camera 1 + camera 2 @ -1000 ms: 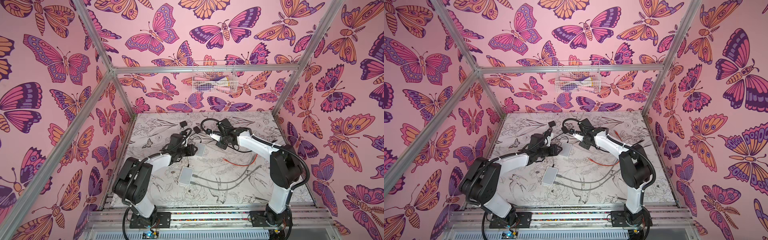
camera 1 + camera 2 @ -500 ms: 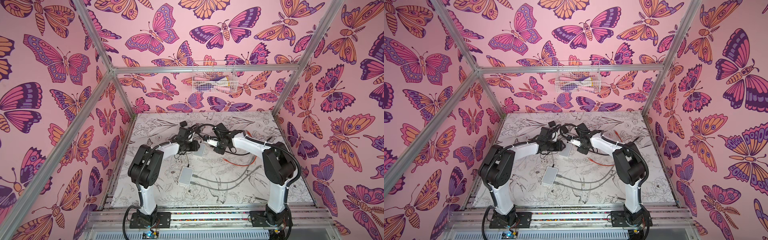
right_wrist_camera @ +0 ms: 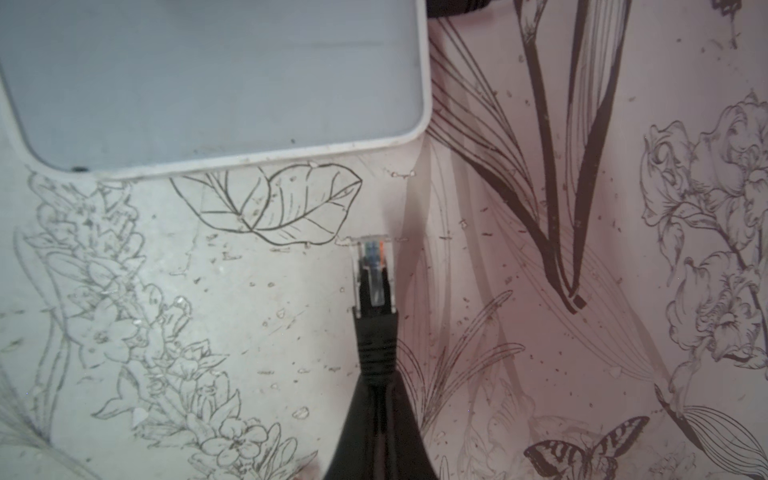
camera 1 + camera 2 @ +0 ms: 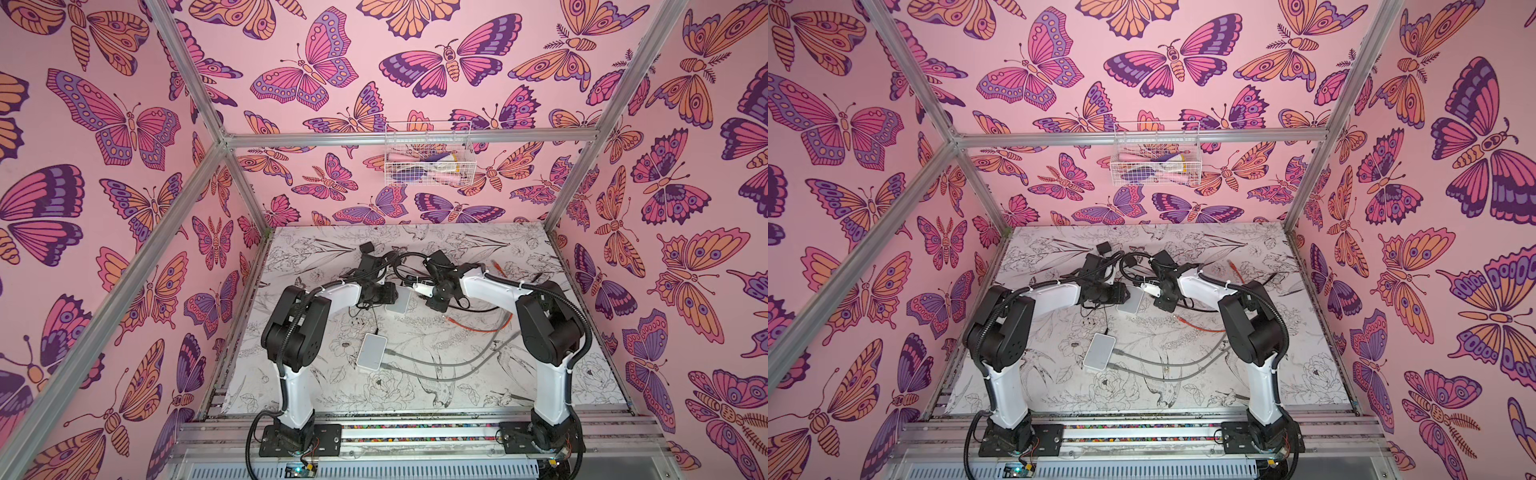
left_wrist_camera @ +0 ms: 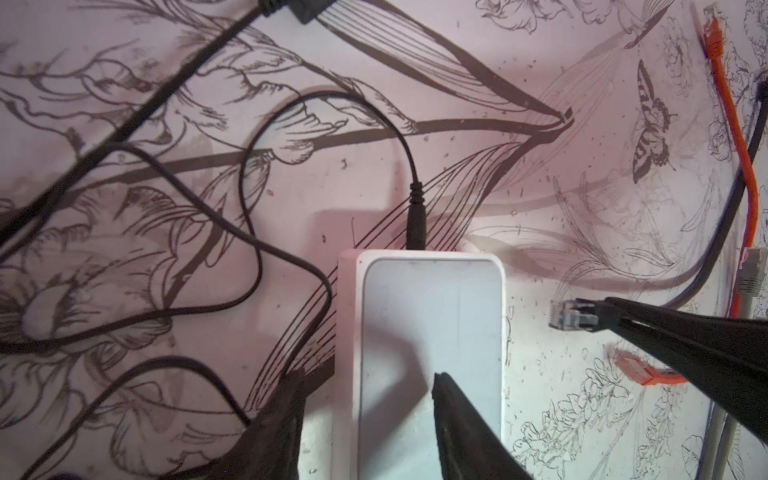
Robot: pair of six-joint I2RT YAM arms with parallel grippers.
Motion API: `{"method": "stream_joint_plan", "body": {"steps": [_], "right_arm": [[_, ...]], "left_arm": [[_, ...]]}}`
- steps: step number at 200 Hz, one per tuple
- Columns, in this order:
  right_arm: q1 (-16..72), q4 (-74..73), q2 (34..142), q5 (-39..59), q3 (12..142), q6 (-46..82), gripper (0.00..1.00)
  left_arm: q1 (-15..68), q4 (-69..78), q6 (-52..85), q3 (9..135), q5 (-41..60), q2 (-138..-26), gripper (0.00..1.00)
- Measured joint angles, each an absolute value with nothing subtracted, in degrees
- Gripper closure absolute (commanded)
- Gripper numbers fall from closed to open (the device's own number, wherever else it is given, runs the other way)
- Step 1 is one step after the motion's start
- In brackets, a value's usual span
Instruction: Insert the plug into the switch port
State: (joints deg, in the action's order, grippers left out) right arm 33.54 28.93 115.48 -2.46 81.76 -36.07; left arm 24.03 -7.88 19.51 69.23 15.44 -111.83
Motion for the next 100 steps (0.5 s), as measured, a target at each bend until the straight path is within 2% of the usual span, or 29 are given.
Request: {"method": "stream_joint_plan", "body": {"steps": [100], "right_arm": [[35.0,27.2,118.5,-1.2,82.8,-36.1,1.0]], "left_arm": [[24.0,-7.6,19.1,72.9,17.1,-115.5,0.46]]}}
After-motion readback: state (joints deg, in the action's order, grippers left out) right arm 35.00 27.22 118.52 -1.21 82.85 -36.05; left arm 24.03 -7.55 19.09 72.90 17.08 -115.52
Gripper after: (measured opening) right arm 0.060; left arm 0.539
